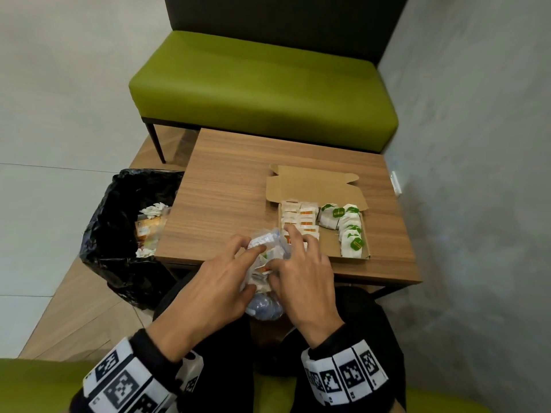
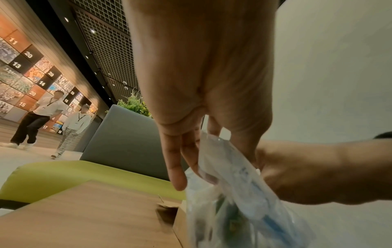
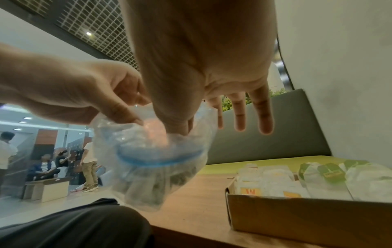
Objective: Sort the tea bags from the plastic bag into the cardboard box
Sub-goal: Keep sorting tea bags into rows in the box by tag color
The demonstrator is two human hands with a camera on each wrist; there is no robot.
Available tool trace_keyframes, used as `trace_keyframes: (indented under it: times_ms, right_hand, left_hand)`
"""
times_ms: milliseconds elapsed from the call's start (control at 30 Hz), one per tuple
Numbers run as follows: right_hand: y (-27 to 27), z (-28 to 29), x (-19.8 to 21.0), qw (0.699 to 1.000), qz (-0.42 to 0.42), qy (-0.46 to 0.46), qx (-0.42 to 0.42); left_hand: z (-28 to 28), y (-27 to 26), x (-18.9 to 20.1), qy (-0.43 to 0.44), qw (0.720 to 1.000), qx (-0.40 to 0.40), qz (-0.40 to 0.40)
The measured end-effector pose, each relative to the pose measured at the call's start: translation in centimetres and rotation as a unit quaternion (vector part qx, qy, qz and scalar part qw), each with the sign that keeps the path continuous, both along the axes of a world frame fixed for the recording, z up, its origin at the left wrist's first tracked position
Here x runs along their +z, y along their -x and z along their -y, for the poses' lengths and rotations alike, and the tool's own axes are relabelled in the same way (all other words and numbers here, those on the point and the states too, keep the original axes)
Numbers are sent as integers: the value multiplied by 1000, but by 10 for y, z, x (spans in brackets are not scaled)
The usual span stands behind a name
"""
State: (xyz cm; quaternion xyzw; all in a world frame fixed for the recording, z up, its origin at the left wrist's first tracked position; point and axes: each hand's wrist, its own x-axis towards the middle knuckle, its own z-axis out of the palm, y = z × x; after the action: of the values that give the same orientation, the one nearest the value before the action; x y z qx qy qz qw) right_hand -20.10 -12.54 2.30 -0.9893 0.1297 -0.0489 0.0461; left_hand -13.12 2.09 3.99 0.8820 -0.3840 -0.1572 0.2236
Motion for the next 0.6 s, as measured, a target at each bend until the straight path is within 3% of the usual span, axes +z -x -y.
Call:
trace_keyframes:
  times_ms: [233, 400, 600]
  right_hand:
    - [5, 23, 0, 970, 145, -195, -17]
    - [9, 28, 14, 889, 306, -339, -16]
    - [5, 27, 57, 822, 373, -429, 14]
  left_hand:
    - [-4, -6, 1, -15, 999, 31, -3]
    - [-2, -7, -1, -24, 999, 36, 0]
    - [0, -17, -10, -22, 998, 58, -10]
